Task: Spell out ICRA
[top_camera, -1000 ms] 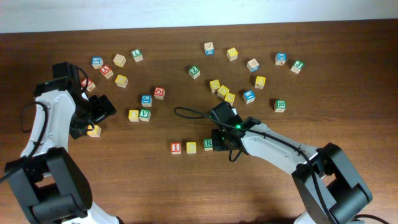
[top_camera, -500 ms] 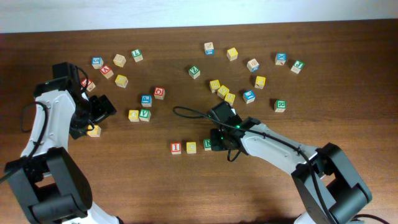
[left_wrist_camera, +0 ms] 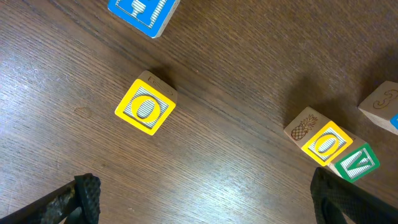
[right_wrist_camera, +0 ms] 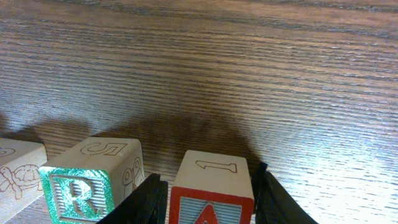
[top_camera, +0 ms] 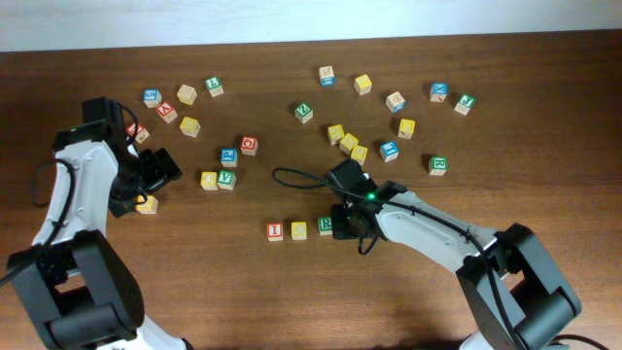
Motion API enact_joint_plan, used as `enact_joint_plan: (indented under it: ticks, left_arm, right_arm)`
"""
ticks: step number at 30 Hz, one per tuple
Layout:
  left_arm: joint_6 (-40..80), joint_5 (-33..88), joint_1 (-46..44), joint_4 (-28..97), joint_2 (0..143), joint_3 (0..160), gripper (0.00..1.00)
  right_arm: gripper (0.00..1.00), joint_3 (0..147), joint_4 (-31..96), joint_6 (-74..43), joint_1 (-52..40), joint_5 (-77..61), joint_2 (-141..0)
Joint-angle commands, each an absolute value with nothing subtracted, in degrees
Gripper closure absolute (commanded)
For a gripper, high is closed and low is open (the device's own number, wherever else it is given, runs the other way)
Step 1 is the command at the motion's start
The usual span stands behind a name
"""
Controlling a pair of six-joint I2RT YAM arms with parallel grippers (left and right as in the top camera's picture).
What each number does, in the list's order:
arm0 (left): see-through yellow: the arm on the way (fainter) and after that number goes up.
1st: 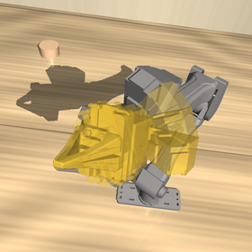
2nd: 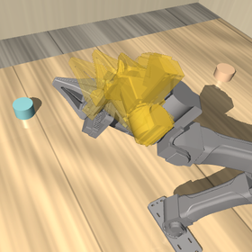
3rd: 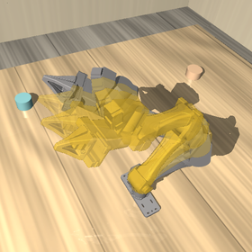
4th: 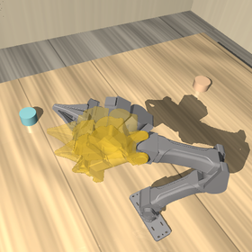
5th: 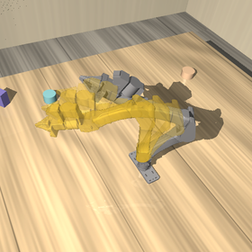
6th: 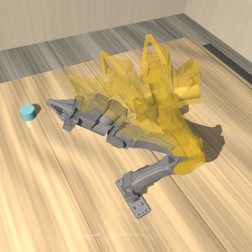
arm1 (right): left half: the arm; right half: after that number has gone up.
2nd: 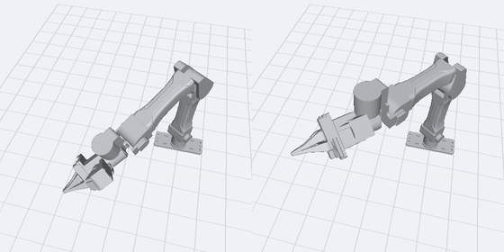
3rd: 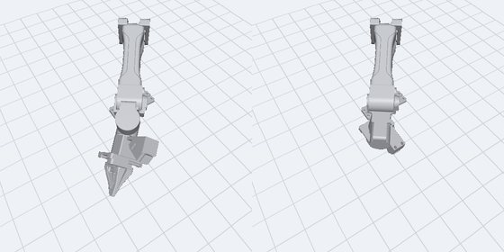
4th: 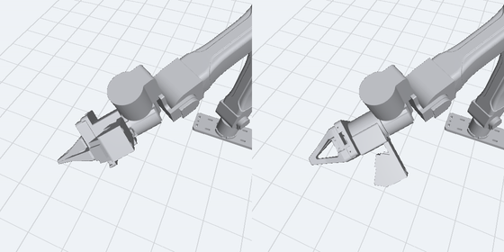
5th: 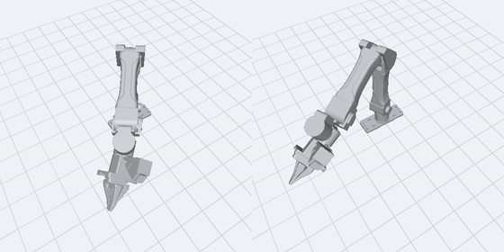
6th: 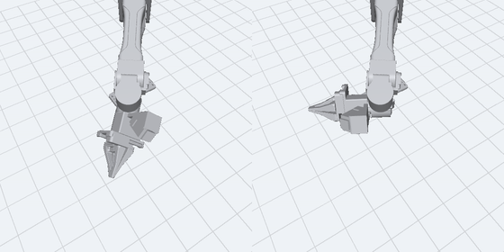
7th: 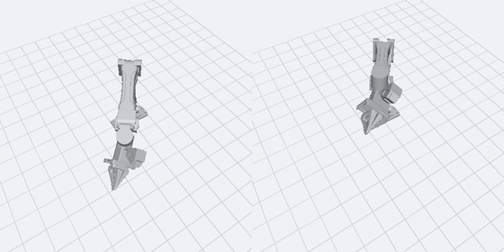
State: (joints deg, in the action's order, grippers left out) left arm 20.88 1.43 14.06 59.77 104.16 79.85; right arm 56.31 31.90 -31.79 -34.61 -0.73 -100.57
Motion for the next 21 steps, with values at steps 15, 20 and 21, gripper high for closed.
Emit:
enact_joint_plan:
  ticks: [15, 20, 21]
  left_arm:
    - [9.3, 13.3, 12.9, 67.6, 104.2, 80.6, 0.22]
    - [9.6, 13.3, 5.9, 66.7, 104.2, 76.8, 0.51]
    - [10.2, 13.3, 3.6, 65.0, 104.2, 75.2, 0.61]
  right_arm:
    - [0.59, 87.0, 67.0, -22.3, -24.2, 2.5, -101.4]
    - [0.56, 76.2, 59.7, -19.1, -24.6, -0.2, -101.5]
    - [0.66, 74.7, 58.5, -22.7, -23.8, 0.8, -101.5]
